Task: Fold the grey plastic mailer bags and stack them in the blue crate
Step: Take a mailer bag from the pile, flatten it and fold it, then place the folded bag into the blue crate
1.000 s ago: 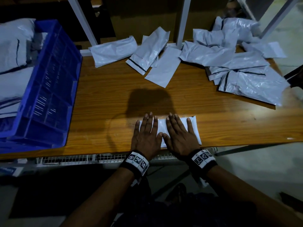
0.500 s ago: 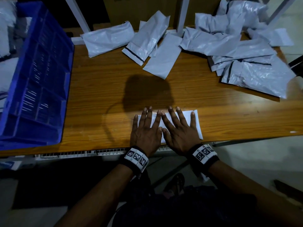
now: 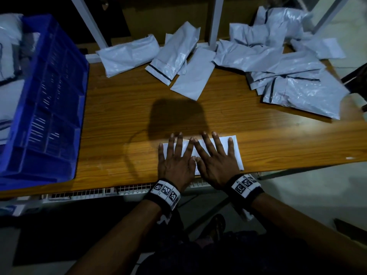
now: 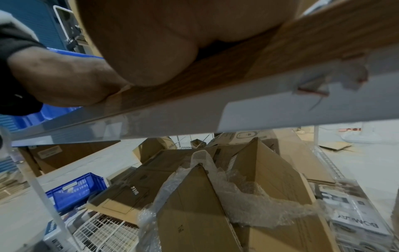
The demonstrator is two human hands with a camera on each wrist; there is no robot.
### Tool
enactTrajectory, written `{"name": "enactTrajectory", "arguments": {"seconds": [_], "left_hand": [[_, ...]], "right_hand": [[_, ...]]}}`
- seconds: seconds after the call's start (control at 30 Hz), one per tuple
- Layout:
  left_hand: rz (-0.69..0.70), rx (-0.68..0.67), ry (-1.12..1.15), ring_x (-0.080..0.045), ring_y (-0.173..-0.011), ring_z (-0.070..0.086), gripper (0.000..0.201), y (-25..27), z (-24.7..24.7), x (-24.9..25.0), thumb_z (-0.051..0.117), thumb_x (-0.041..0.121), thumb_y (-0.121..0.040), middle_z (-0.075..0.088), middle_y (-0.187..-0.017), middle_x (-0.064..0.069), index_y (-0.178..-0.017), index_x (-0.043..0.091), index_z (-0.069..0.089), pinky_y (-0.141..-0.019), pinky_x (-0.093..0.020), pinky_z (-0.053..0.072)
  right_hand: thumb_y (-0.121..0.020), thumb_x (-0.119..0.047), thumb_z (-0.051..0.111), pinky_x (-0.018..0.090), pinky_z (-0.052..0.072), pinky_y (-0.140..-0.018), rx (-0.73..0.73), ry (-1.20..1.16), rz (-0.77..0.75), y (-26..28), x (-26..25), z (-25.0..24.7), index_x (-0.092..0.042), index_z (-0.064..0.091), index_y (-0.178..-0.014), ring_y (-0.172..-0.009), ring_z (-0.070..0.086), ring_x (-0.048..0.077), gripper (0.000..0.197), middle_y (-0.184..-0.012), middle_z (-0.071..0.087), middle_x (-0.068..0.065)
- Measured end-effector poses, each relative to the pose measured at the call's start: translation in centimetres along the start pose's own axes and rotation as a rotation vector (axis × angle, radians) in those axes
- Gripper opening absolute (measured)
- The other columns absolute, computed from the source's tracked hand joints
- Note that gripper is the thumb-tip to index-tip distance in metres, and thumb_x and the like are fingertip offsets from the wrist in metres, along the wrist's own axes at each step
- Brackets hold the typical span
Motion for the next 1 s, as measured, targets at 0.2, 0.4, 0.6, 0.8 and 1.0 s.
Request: {"name": "enactTrajectory", "arguments": {"seconds": [0.2,0.4,0.6,0.8,1.0], "left_hand": [[-0.034,-0.010,0.045,-0.028,-0.156,-0.020,0.076,0.5,-1.2,-0.4,0.007,0.064,-0.095,-0.013,-0.170,-0.011,-0.163,0.033,-0.002,-0.124,-0.058,-0.006],[-0.440,0.087,0.395,-0.037,-0.139,0.037,0.085,1.8,-3.0,-4.3,0.054,0.071,-0.088,0.047,-0.150,-0.010,-0.154,0.020,0.039,-0.113,-0.048,0.035],[-0.595,0.015,0.634,-0.036,-0.129,0.055,0.086,1.3,-3.3,-5.1,0.078,0.059,-0.080,0.056,-0.145,-0.011,-0.147,0.012,0.049,-0.101,-0.042,0.051],[-0.641,0.024,1.074,-0.028,-0.091,0.071,0.037,1.6,-4.2,-6.8,0.092,0.021,-0.074,0.075,-0.105,-0.012,-0.102,0.004,0.077,-0.080,-0.045,0.061],[-0.506,0.284,1.147,-0.025,-0.070,0.062,0.037,8.4,-12.0,-11.5,0.096,0.021,-0.068,0.062,-0.070,-0.012,-0.093,0.008,0.071,-0.067,-0.044,0.052]], "right_hand": [[-0.104,-0.065,0.012,0.068,-0.002,-0.121,-0.059,-0.106,0.019,-0.1,0.6,-1.3,-0.041,-0.007,-0.161,-0.157,-0.015,0.028,0.066,-0.172,-0.007,0.007],[-0.097,-0.059,0.047,0.050,0.044,-0.099,0.146,-0.275,0.380,3.2,5.3,-5.3,-0.024,0.047,-0.147,-0.130,0.044,0.039,0.061,-0.145,0.047,0.015],[-0.088,-0.041,0.069,0.038,0.048,-0.080,0.014,-0.470,0.537,2.8,7.6,-4.9,-0.009,0.053,-0.133,-0.107,0.060,0.038,0.057,-0.115,0.062,0.016],[-0.075,-0.021,0.078,0.026,0.048,-0.049,-0.004,-0.805,0.616,2.6,8.4,-5.3,-0.014,0.064,-0.065,-0.065,0.064,0.024,0.018,-0.062,0.065,0.001],[-0.088,0.000,0.070,0.028,0.046,-0.049,-0.066,-1.194,0.428,0.9,2.9,-9.0,-0.005,0.054,-0.070,-0.061,0.057,0.024,0.024,-0.065,0.055,0.016]]}}
Point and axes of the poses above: each hand's wrist, its own y-axis away from the middle knuckle, its own z-axis out of the palm, x = y × z, the point moved 4 cm from there along -y, towards the middle knuckle
